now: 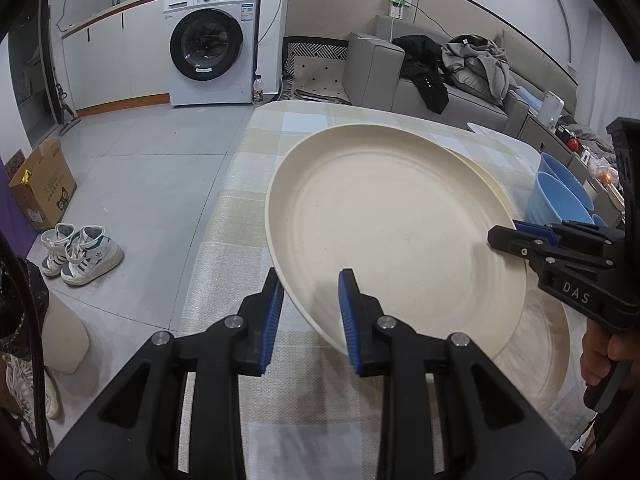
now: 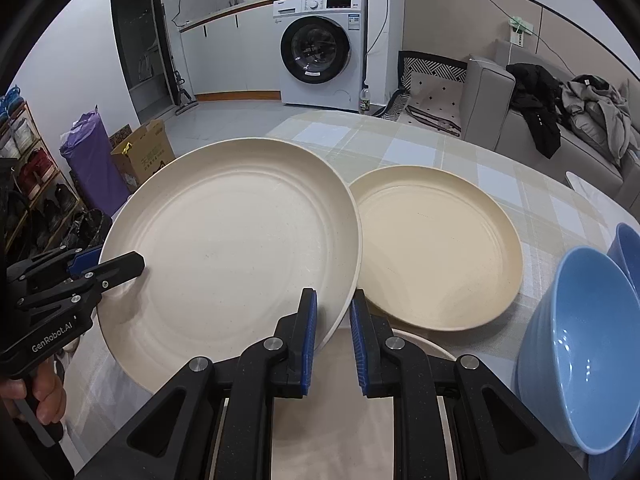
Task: Organize plates and bowls
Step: 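Lift and carry the held cream plates toward the plate beside the blue bowls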
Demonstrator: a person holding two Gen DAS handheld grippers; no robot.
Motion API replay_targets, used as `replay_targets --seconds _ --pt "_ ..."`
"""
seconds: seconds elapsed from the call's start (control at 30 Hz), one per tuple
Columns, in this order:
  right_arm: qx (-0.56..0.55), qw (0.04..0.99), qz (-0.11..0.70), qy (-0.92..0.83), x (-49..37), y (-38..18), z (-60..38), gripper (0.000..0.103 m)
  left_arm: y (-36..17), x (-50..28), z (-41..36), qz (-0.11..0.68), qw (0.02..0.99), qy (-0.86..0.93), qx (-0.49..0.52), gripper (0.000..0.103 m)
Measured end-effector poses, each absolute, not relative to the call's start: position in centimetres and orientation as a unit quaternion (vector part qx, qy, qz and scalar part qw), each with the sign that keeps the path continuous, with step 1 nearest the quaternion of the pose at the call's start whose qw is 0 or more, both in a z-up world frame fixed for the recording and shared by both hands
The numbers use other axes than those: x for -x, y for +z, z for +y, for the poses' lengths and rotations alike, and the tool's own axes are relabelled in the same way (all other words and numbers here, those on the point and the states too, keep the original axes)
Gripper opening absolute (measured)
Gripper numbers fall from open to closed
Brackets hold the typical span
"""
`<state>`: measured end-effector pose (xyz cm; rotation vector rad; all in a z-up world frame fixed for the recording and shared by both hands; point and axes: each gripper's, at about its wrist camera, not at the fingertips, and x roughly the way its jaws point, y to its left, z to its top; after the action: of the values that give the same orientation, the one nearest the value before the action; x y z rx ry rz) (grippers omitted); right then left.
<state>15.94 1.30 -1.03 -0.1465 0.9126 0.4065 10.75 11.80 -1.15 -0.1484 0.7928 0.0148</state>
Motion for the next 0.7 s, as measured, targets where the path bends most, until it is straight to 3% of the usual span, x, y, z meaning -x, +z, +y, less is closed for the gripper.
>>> replay_targets --seconds 0.7 --pt "0.047 0.889 0.426 0.163 -12.4 0.4 -3.1 0.017 1.3 -8.4 6.9 0.385 0.921 -0.035 0.033 0.024"
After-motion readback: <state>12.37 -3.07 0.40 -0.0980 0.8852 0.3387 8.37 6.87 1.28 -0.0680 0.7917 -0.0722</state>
